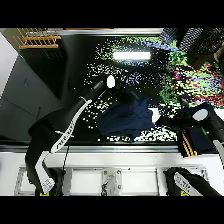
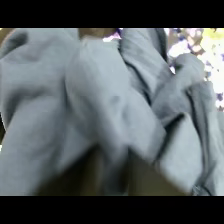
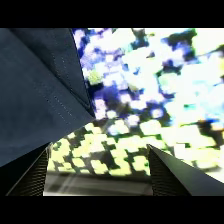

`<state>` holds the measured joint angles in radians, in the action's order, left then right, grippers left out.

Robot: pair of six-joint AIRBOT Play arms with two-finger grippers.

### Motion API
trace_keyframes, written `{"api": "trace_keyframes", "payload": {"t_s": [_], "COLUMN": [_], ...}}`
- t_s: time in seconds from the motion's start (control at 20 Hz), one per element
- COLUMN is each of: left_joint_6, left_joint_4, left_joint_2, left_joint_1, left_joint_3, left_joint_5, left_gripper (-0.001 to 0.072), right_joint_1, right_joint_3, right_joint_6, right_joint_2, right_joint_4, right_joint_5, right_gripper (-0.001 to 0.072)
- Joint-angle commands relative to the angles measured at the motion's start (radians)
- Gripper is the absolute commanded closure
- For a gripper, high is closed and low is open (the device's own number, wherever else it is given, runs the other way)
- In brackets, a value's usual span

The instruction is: Fold the clothes and pants, and hang the long-sleeved shirts on hangers.

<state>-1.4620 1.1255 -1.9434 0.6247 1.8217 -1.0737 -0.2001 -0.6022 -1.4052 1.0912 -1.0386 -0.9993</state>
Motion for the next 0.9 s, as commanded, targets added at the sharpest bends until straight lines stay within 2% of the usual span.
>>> {"api": "trace_keyframes", "payload": {"t_s": [0.0,0.15,0.35,0.4,0.45,0.5,0.55,0.7,0.85], "left_joint_6": [-0.047,-0.047,-0.047,-0.047,-0.046,-0.046,-0.046,-0.045,-0.045], "left_joint_4": [-0.002,-0.003,-0.003,-0.003,-0.002,-0.002,-0.002,-0.002,-0.002], "left_joint_2": [-0.071,-0.069,-0.063,-0.056,-0.040,-0.016,0.019,0.171,0.359], "left_joint_1": [-0.020,-0.043,-0.054,-0.054,-0.058,-0.066,-0.075,-0.130,-0.170], "left_joint_3": [0.086,0.087,0.087,0.087,0.087,0.088,0.088,0.153,0.269], "left_joint_5": [-0.068,-0.077,-0.100,-0.104,-0.101,-0.092,-0.084,-0.094,-0.087], "left_gripper": [0.0699,0.0700,0.0699,0.0700,0.0700,0.0700,0.0699,0.0699,0.0700], "right_joint_1": [0.003,0.077,0.207,0.230,0.248,0.256,0.255,0.221,0.205], "right_joint_3": [0.073,0.073,0.072,0.070,0.061,0.045,0.017,-0.164,-0.450], "right_joint_6": [0.122,0.231,0.233,0.233,0.246,0.276,0.307,0.320,0.270], "right_joint_2": [0.109,0.187,0.215,0.214,0.214,0.212,0.202,0.070,-0.117], "right_joint_4": [0.243,0.391,0.459,0.481,0.491,0.494,0.493,0.367,0.219], "right_joint_5": [0.082,0.095,0.196,0.217,0.234,0.235,0.220,0.119,-0.004], "right_gripper": [0.0057,0.0059,0.0065,0.0156,0.0426,0.0623,0.0695,0.0696,0.0696]}}
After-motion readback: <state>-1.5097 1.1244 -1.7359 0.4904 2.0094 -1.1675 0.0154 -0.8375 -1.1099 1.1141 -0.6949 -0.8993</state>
